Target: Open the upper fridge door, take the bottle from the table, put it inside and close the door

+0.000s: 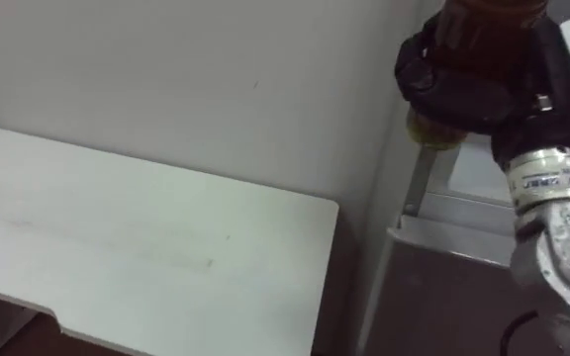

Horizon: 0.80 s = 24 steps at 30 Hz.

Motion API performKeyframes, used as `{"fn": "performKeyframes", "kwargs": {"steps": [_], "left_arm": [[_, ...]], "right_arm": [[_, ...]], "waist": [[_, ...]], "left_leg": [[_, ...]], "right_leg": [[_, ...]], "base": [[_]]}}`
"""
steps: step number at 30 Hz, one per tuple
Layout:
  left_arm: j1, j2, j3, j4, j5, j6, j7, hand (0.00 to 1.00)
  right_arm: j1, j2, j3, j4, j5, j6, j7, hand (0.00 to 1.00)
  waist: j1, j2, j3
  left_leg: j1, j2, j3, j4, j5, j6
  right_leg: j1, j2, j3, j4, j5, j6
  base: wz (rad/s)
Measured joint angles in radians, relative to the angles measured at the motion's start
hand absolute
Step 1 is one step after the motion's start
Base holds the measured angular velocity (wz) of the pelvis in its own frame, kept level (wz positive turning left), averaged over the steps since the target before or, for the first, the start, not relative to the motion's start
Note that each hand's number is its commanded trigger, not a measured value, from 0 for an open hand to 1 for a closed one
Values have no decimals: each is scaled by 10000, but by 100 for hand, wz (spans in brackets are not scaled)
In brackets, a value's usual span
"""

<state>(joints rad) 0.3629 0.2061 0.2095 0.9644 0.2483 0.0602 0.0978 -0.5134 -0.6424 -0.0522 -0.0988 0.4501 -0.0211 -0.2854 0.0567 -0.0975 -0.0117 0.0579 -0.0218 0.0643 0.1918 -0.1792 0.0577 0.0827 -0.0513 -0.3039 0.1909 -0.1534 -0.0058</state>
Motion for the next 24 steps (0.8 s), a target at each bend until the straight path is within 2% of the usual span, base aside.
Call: {"fn": "performKeyframes", "kwargs": {"steps": [5, 7, 8, 9, 13, 15, 18, 24], "left_arm": [[66, 9, 257, -2, -7, -20, -21, 0], [58, 8, 256, -3, -9, -20, -53, 0], [25, 7, 260, -3, -5, -29, -67, 0], [9, 7, 260, -3, -4, -38, -81, 0], [-1, 12, 449, -3, -6, -199, -145, 0], [5, 19, 453, -3, -9, -235, -145, 0], [20, 16, 453, -9, -5, -252, -147, 0], [34, 27, 453, -14, -5, -304, -145, 0]], "right_arm": [[0, -314, -717, 3, -247, 10, -240, 100], [1, -317, -891, 24, -151, 21, -311, 100], [1, -329, -1048, 47, -92, 21, -313, 100], [1, -333, -1139, 48, -71, 24, -313, 100], [1, -340, -1572, 196, -29, 25, -416, 100], [6, -340, -1670, 341, -24, 24, -419, 100], [100, -340, -1785, 515, 151, 25, -414, 100], [100, -339, -1783, 1017, 349, 25, -528, 100]], "waist": [[-269, 70, 16], [-372, 69, 18], [-539, 42, 13], [-555, 30, 17], [-796, -112, 89], [-798, -155, 99], [-813, -195, 66], [-720, -249, 30]], "left_leg": [[141, 95, 339, -116, -56, -27], [232, 122, 433, -175, -73, -56], [235, 124, 431, -184, -74, -60], [239, 123, 444, -191, -74, -60], [289, 128, 550, -231, -80, -63], [342, 152, 679, -249, -104, -66], [383, 159, 745, -235, -164, -58], [417, 175, 784, -243, -185, -57]], "right_leg": [[10, 23, 266, 1, 18, -12], [25, 54, 317, 0, 20, -15], [37, 65, 366, -13, 19, -16], [31, 79, 421, -18, 19, -16], [19, 167, 578, -39, 20, -18], [10, 186, 642, -38, 23, -23], [26, 205, 769, -44, 21, -20], [44, 221, 747, -42, 22, -20]], "base": [[-20], [-17], [-8], [-3], [-9], [-17], [-10], [-1]]}}
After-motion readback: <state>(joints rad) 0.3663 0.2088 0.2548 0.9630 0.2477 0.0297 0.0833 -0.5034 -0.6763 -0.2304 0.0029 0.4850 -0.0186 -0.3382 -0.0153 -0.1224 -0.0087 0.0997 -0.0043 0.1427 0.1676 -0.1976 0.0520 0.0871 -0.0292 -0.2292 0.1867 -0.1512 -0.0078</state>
